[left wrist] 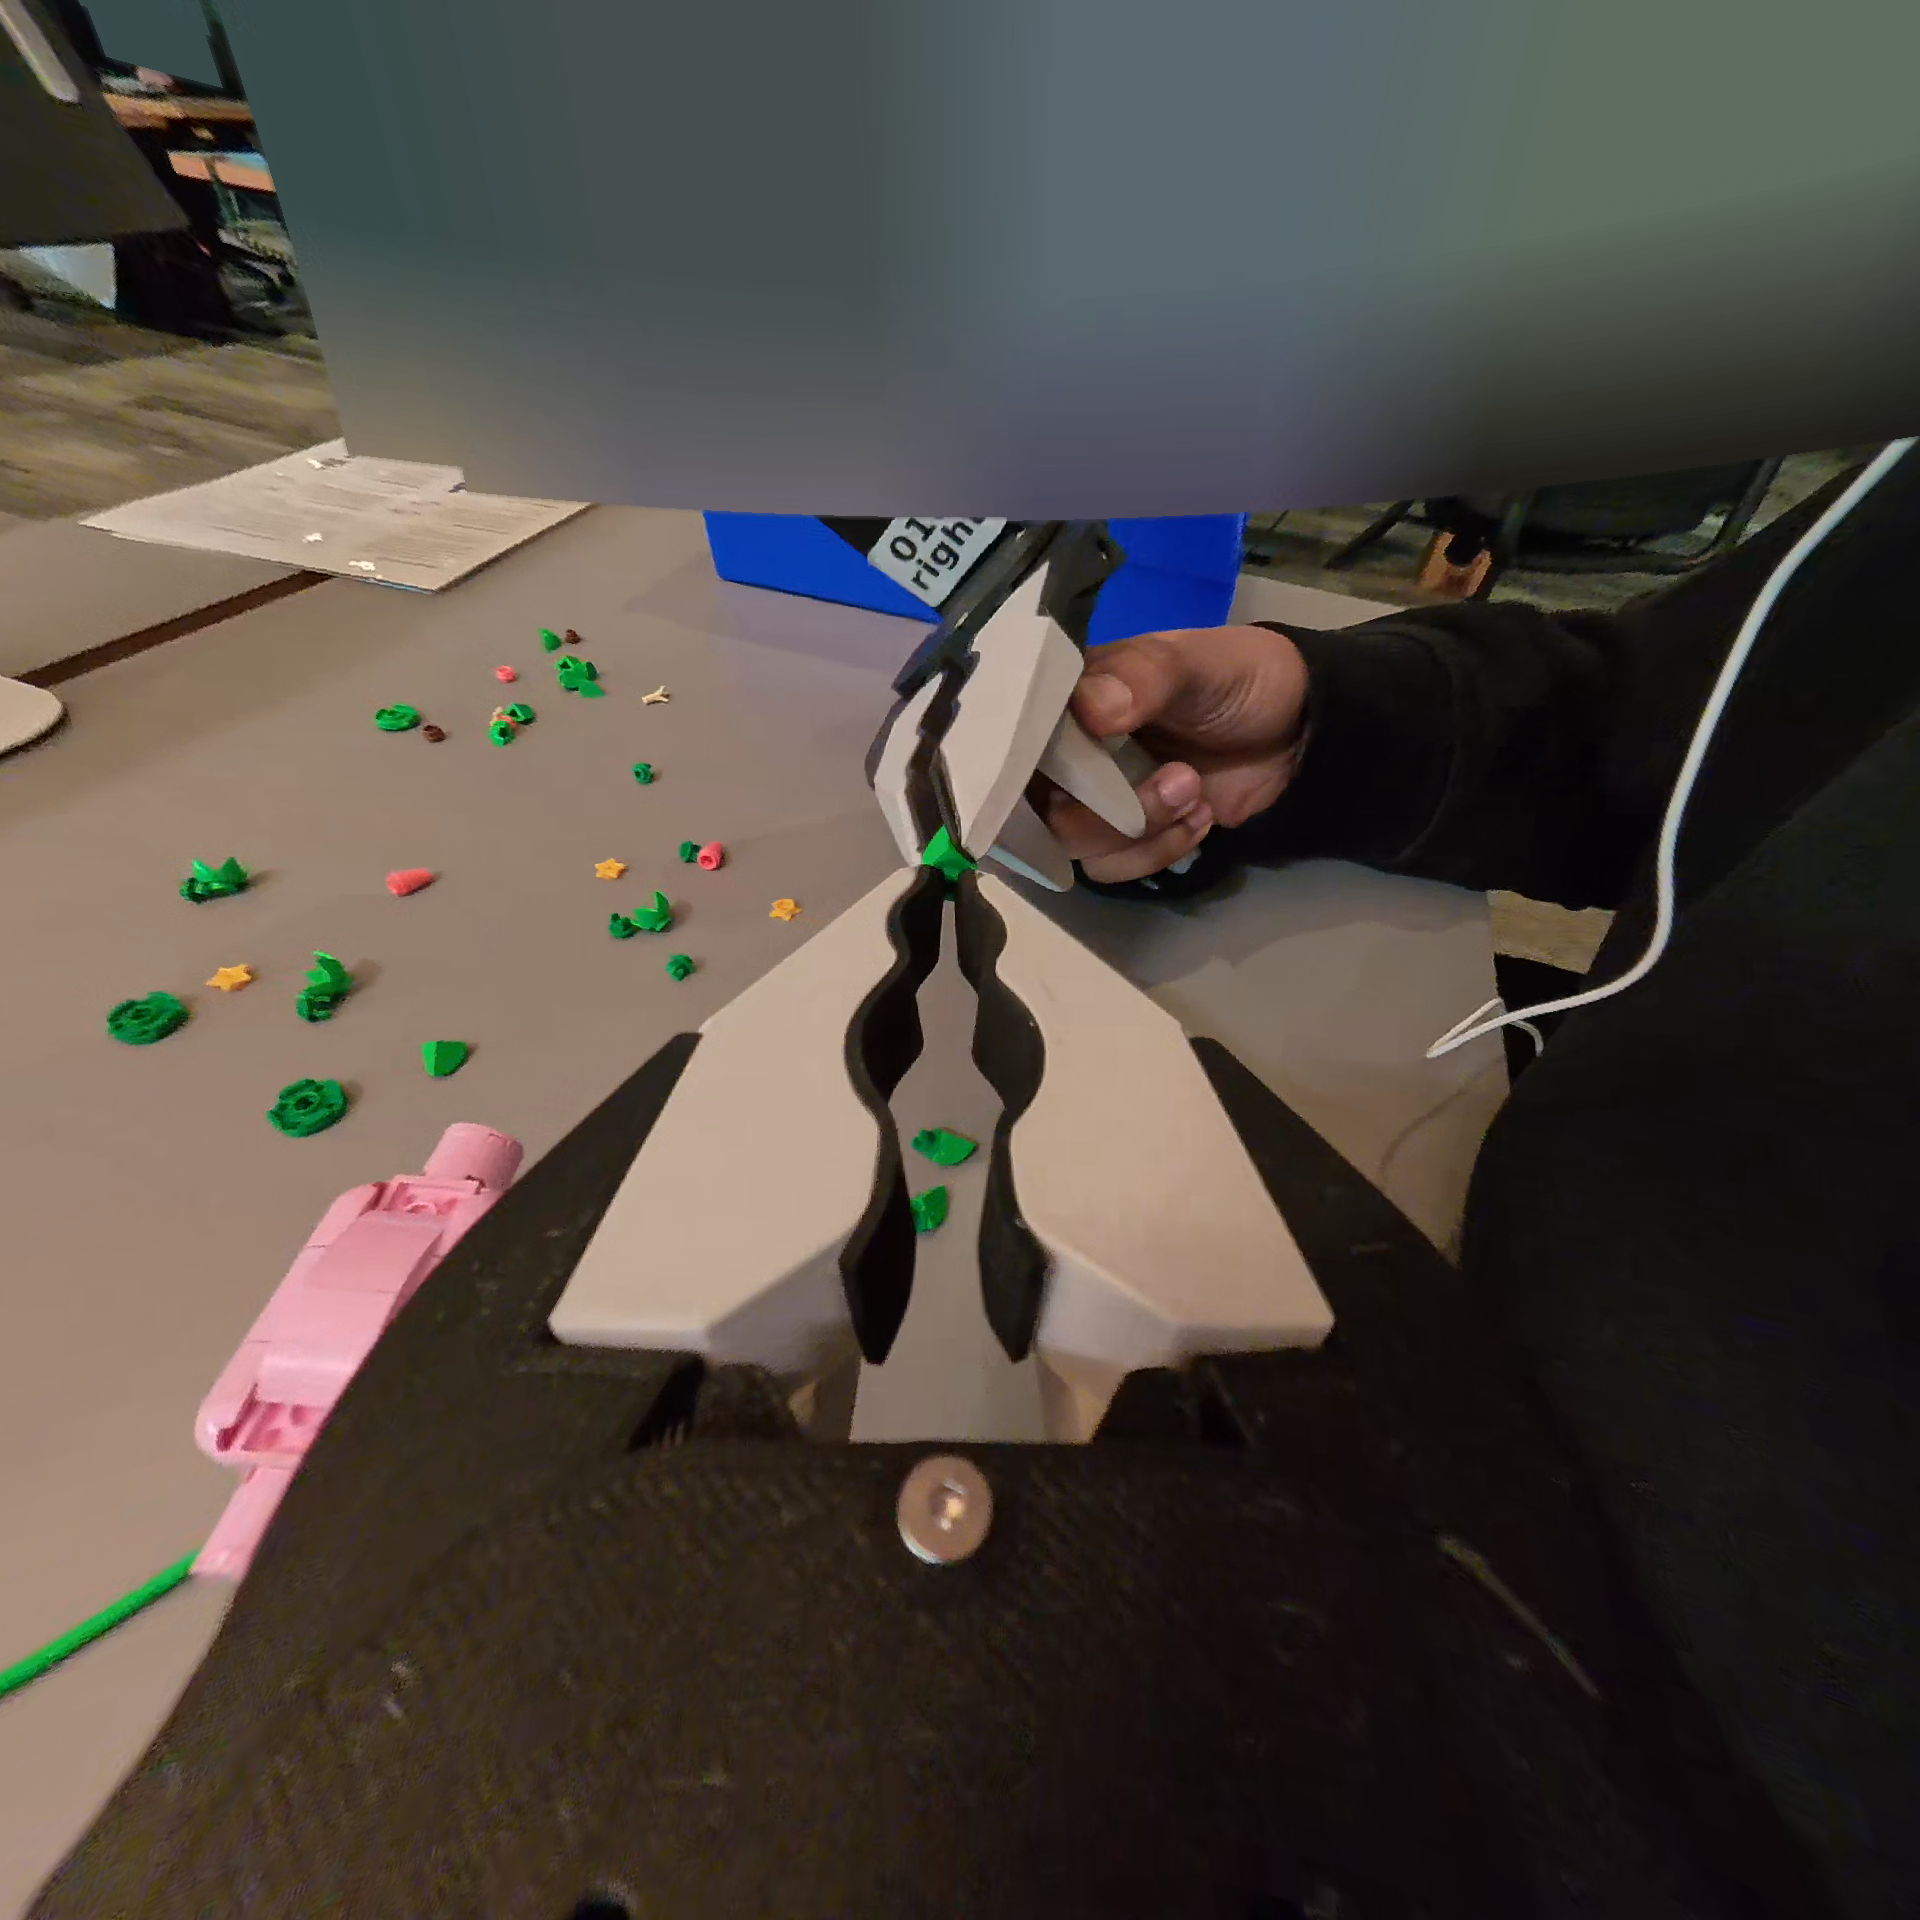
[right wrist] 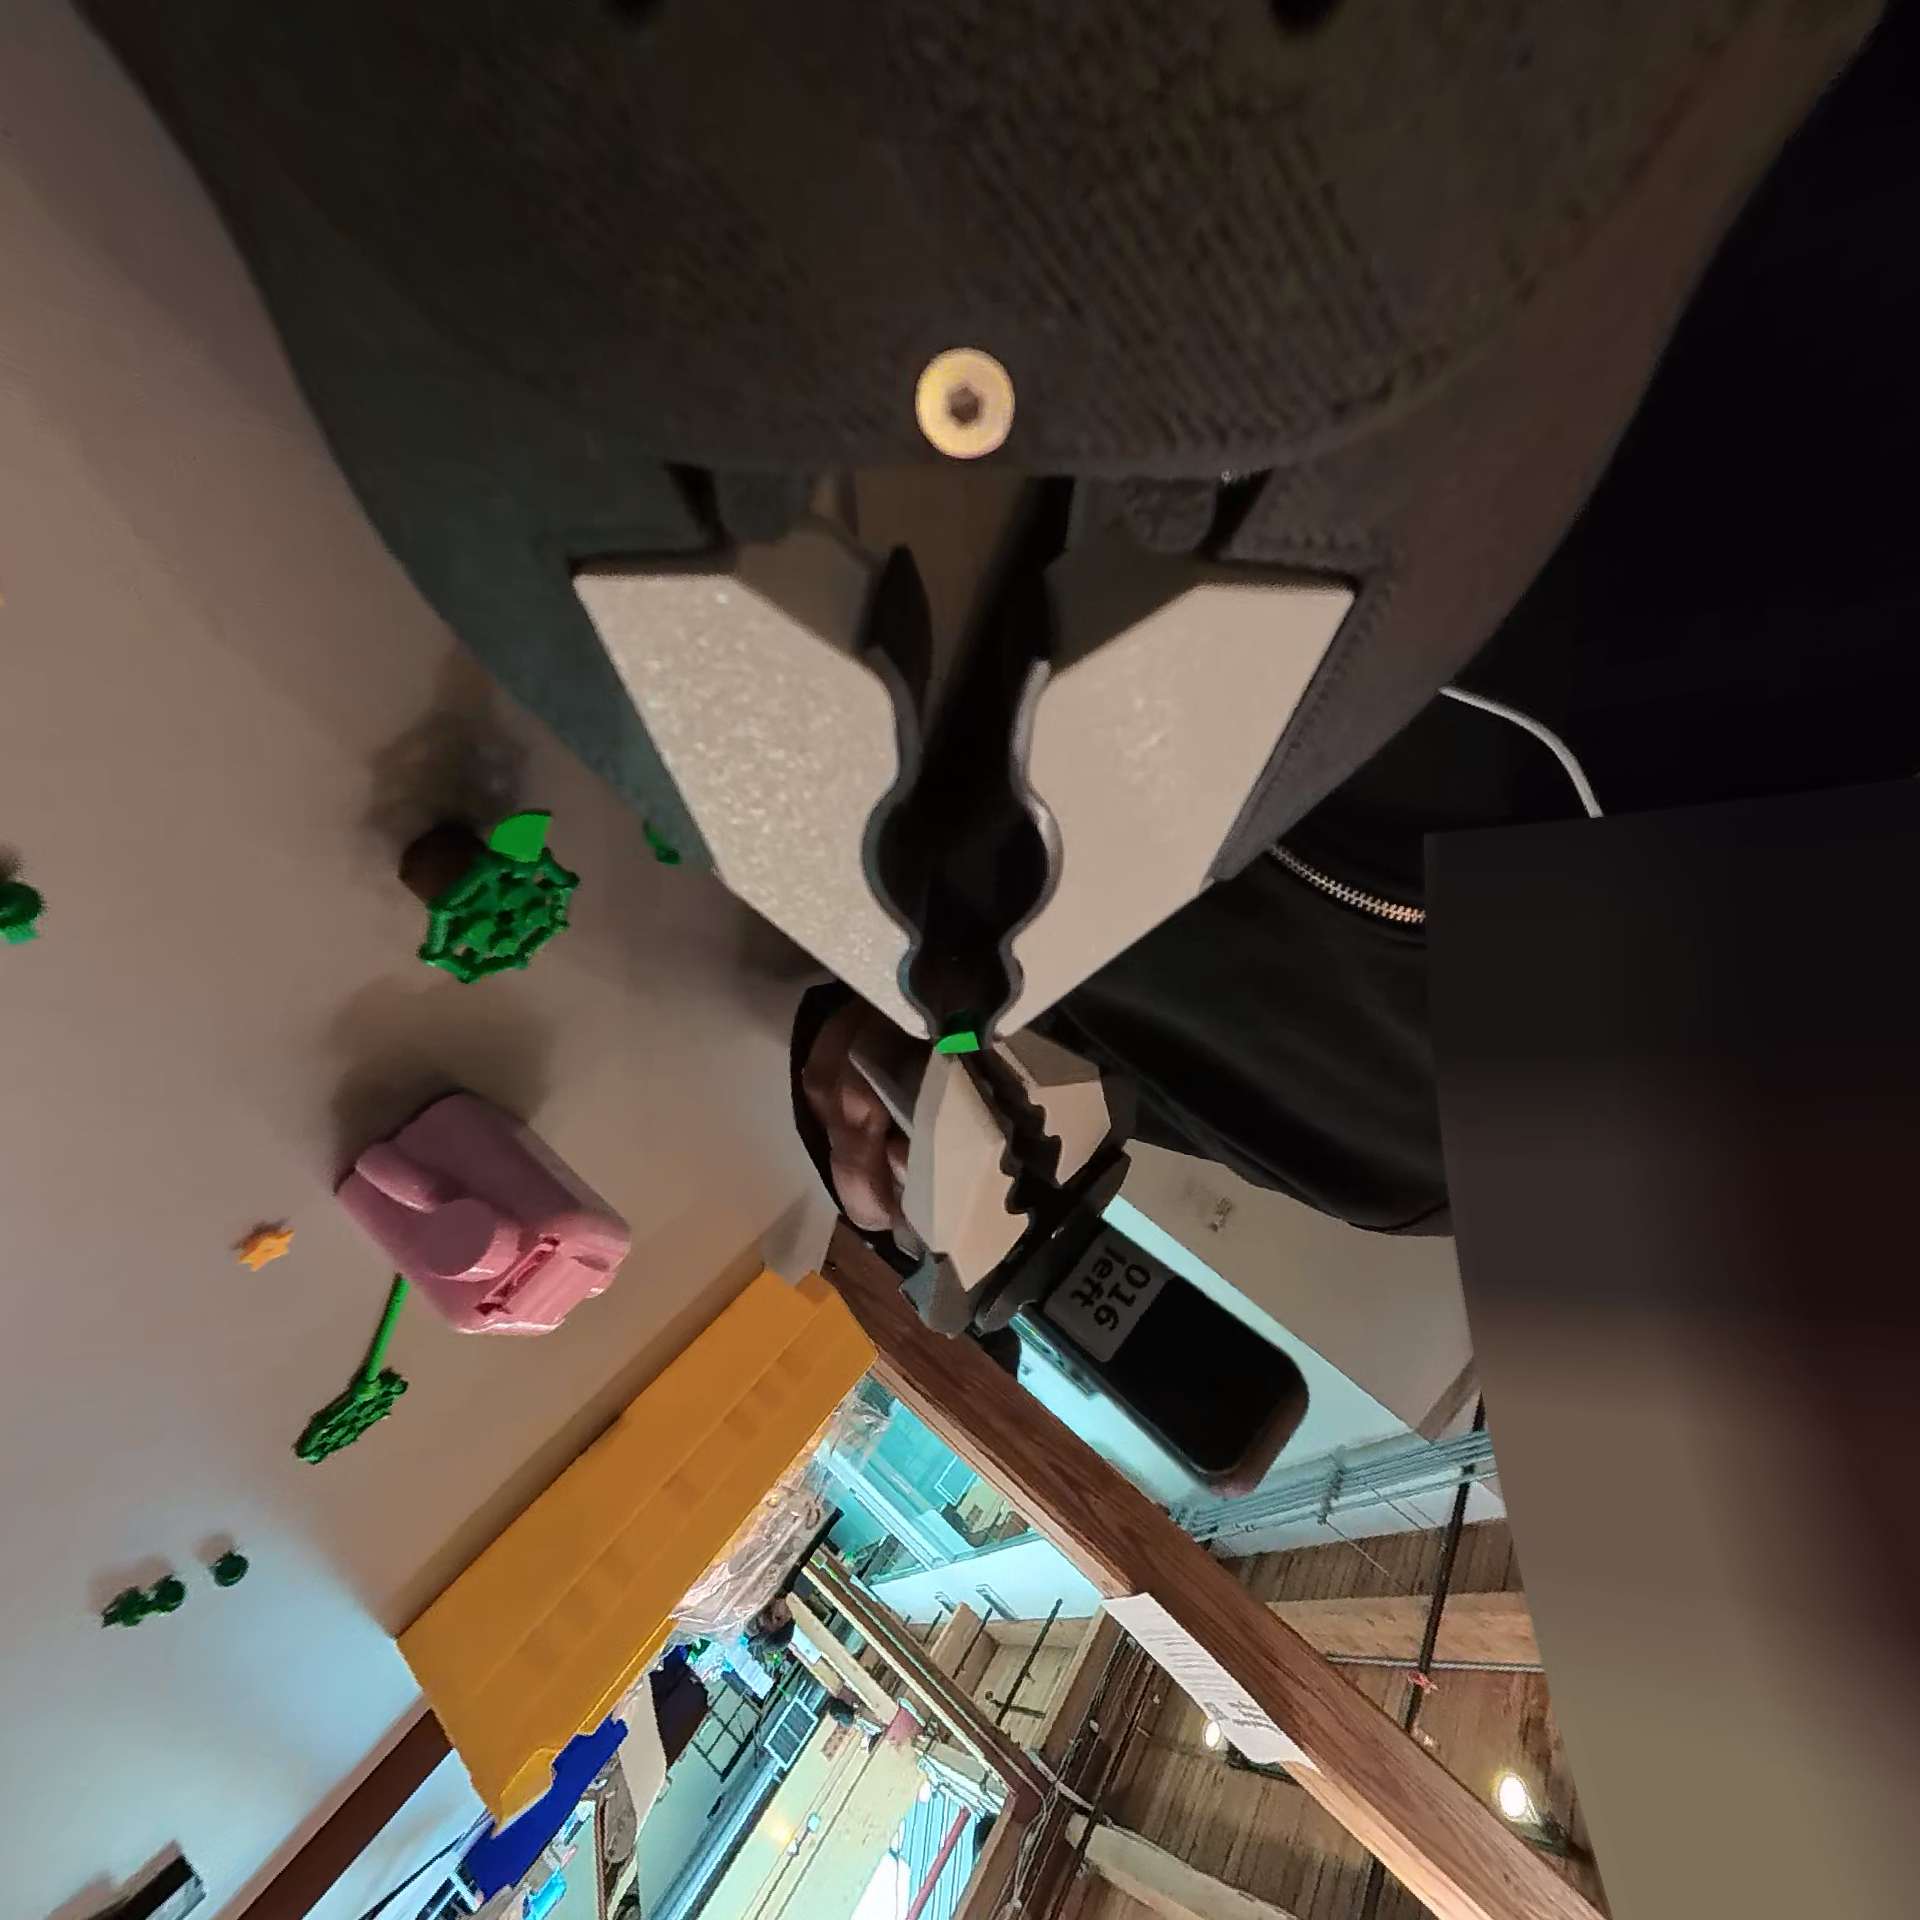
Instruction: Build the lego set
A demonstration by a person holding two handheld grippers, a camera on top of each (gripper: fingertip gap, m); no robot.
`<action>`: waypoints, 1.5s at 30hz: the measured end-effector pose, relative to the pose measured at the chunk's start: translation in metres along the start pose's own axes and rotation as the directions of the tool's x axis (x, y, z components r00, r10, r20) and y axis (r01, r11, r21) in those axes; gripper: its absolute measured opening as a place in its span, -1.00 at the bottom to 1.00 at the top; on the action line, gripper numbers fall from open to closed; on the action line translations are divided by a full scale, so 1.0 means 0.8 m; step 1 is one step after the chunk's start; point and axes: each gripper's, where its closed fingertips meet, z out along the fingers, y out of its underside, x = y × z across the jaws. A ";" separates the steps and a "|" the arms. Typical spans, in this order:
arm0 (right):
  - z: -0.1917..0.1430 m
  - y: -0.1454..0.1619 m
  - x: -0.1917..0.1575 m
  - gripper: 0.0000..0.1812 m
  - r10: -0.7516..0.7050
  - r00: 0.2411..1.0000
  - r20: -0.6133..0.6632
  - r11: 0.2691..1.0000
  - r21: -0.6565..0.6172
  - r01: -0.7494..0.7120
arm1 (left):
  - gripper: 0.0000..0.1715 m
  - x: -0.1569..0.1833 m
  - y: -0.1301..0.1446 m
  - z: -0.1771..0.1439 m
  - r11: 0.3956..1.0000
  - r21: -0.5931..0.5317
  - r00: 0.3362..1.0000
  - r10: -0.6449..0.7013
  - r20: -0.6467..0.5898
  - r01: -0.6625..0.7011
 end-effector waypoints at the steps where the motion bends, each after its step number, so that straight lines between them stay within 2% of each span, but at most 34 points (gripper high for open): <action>1: 0.000 0.001 0.000 -0.96 -0.019 1.000 -0.009 1.000 -0.007 0.019 | -1.00 0.000 0.000 0.000 1.000 0.001 1.000 -0.020 -0.009 0.020; 10: 0.001 0.001 -0.003 -0.97 -0.140 0.989 -0.051 0.990 -0.040 0.139 | -1.00 0.002 -0.002 -0.001 0.987 0.026 0.985 -0.153 -0.083 0.156; 14: 0.001 0.002 -0.001 -0.97 -0.132 0.990 -0.056 0.991 -0.044 0.130 | -1.00 0.002 0.000 0.000 0.985 0.020 0.982 -0.167 -0.090 0.169; 18: 0.002 -0.003 0.000 -0.95 -0.038 0.999 -0.030 0.999 0.001 0.038 | -1.00 -0.001 -0.002 -0.001 0.995 0.032 0.995 -0.091 -0.049 0.093; 22: 0.000 -0.005 0.003 -0.95 -0.019 0.999 -0.035 1.000 0.016 0.019 | -1.00 -0.003 -0.001 -0.001 0.999 0.022 0.999 -0.038 -0.019 0.038; 24: -0.004 -0.010 0.005 -0.74 0.002 0.999 -0.033 0.999 0.040 -0.001 | -1.00 -0.004 -0.001 -0.001 0.999 0.022 0.999 -0.036 -0.019 0.036; 28: -0.015 -0.017 0.010 -0.75 -0.002 0.998 -0.059 0.998 0.068 0.006 | -1.00 -0.006 -0.001 -0.002 1.000 0.024 1.000 -0.016 -0.002 0.016; 33: -0.008 -0.010 0.006 -0.76 0.053 0.998 -0.013 0.997 0.050 -0.053 | -1.00 -0.003 0.001 0.000 1.000 0.008 1.000 0.027 0.006 -0.027; 45: -0.003 0.000 0.002 -0.95 0.133 0.990 0.053 0.991 0.018 -0.134 | -1.00 0.004 0.005 0.002 0.993 -0.017 0.993 0.116 0.016 -0.116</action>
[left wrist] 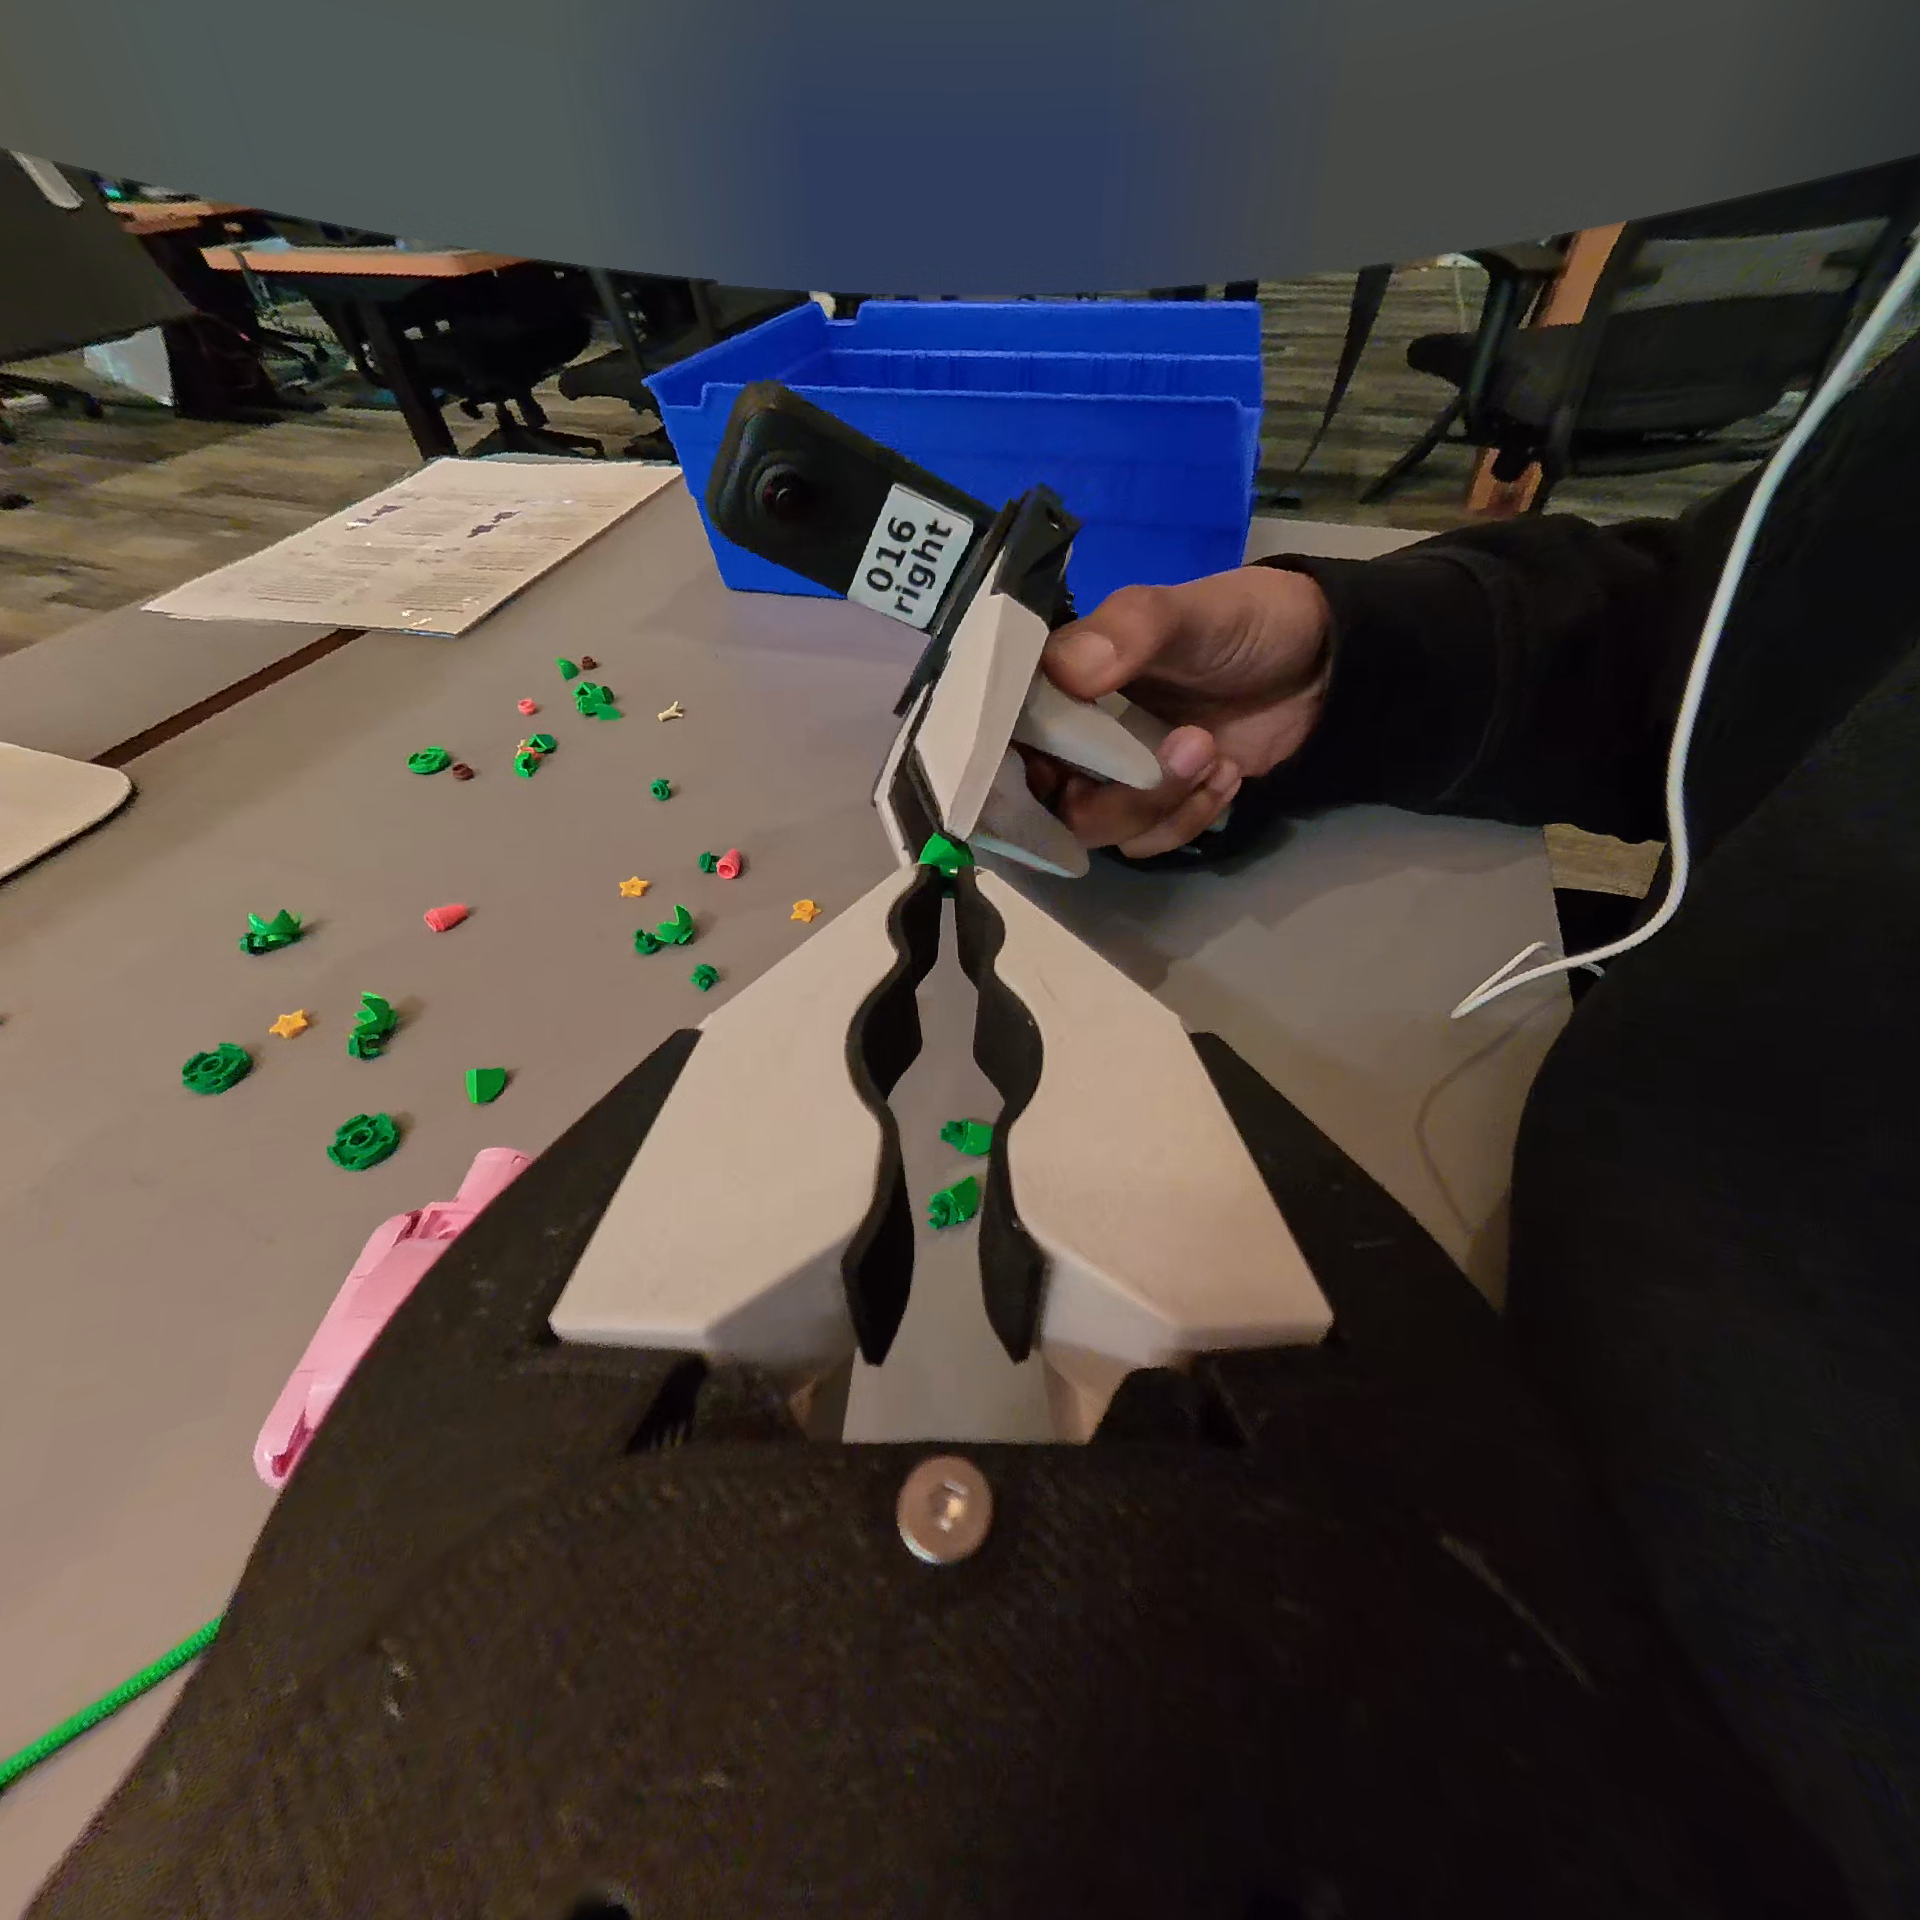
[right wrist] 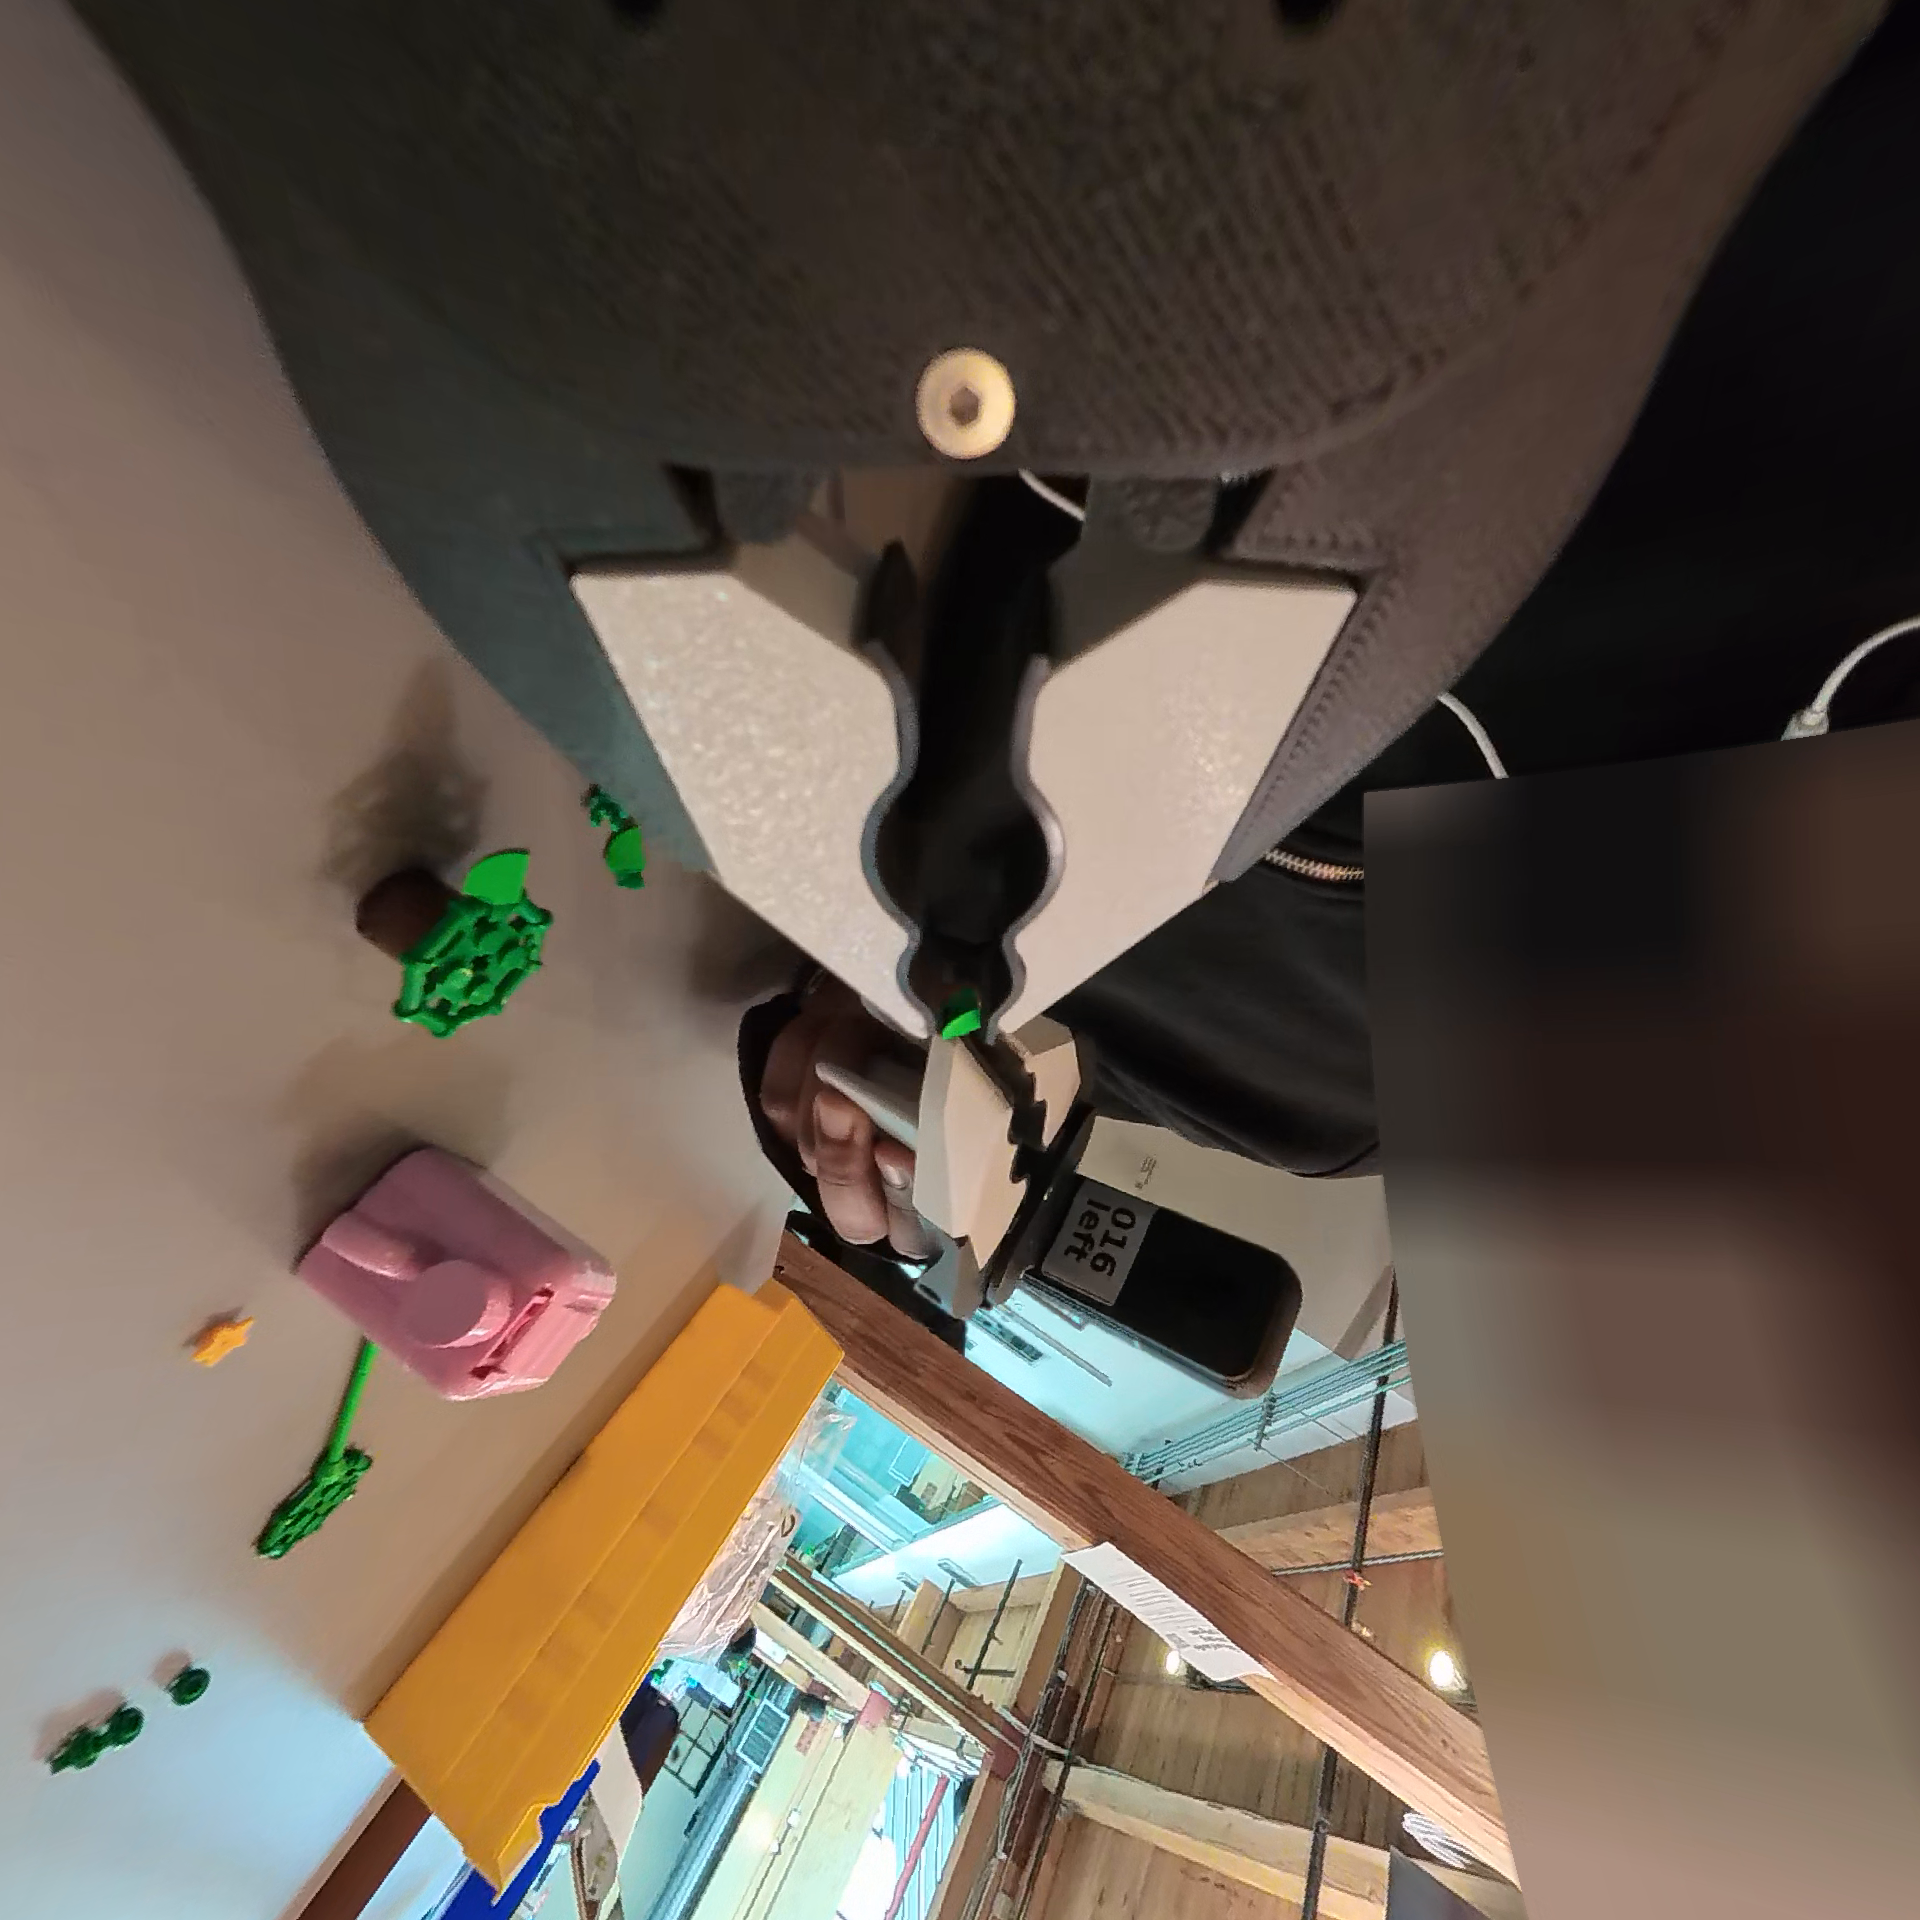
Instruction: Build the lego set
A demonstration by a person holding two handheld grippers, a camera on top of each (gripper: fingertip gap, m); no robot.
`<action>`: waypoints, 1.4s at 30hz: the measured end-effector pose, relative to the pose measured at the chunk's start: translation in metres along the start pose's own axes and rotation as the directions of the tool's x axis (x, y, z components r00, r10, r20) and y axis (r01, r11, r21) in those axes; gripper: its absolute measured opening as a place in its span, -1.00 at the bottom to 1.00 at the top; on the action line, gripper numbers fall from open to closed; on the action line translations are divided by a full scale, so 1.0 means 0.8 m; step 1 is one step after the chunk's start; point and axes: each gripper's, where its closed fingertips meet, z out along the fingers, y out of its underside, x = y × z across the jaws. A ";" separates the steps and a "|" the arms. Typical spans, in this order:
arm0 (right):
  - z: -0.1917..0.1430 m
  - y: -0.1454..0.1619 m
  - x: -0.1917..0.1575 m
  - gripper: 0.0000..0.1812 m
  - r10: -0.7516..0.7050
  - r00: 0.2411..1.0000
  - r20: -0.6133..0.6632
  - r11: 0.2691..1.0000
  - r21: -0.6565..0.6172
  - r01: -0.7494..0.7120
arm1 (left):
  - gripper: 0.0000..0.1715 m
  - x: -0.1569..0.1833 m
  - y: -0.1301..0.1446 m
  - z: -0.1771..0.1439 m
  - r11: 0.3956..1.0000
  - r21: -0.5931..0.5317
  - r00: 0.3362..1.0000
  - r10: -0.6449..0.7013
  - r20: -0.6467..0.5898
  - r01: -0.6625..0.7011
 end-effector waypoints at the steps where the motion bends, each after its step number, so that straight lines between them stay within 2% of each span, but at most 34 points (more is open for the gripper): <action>1: 0.000 0.000 0.000 -0.95 0.006 1.000 -0.001 1.000 -0.003 -0.006 | -1.00 0.000 0.000 0.000 1.000 0.000 1.000 0.002 0.000 -0.002; 12: -0.002 -0.002 0.000 -0.95 0.040 0.999 0.006 0.999 0.006 -0.040 | -0.98 -0.001 0.000 0.001 0.999 0.009 0.999 0.035 0.024 -0.035; 17: -0.012 -0.010 0.002 -0.95 0.021 1.000 -0.022 0.999 0.033 -0.021 | -0.68 -0.012 0.004 0.002 1.000 0.005 0.999 -0.026 0.040 0.026; 19: -0.017 -0.013 0.006 -0.95 -0.006 0.998 -0.066 0.999 0.033 0.008 | -0.60 -0.021 0.013 0.005 0.998 -0.024 0.996 -0.065 0.063 0.066; 24: -0.031 -0.018 0.022 -0.96 -0.077 0.977 -0.199 0.996 0.019 0.083 | -0.54 -0.047 0.047 0.018 0.970 -0.155 0.972 -0.162 0.170 0.189; 31: -0.054 -0.022 0.050 -0.95 -0.070 0.937 -0.343 0.997 0.014 0.080 | -0.43 -0.051 0.074 0.032 0.924 -0.291 0.961 -0.197 0.192 0.248; 35: -0.055 -0.015 0.069 -0.95 -0.038 0.912 -0.408 0.999 -0.009 0.037 | -0.47 -0.051 0.087 0.037 0.896 -0.356 0.958 -0.206 0.197 0.266; 42: -0.055 -0.012 0.093 -0.95 0.007 0.877 -0.481 0.999 -0.032 -0.025 | -0.60 -0.051 0.096 0.041 0.867 -0.393 0.950 -0.251 0.184 0.305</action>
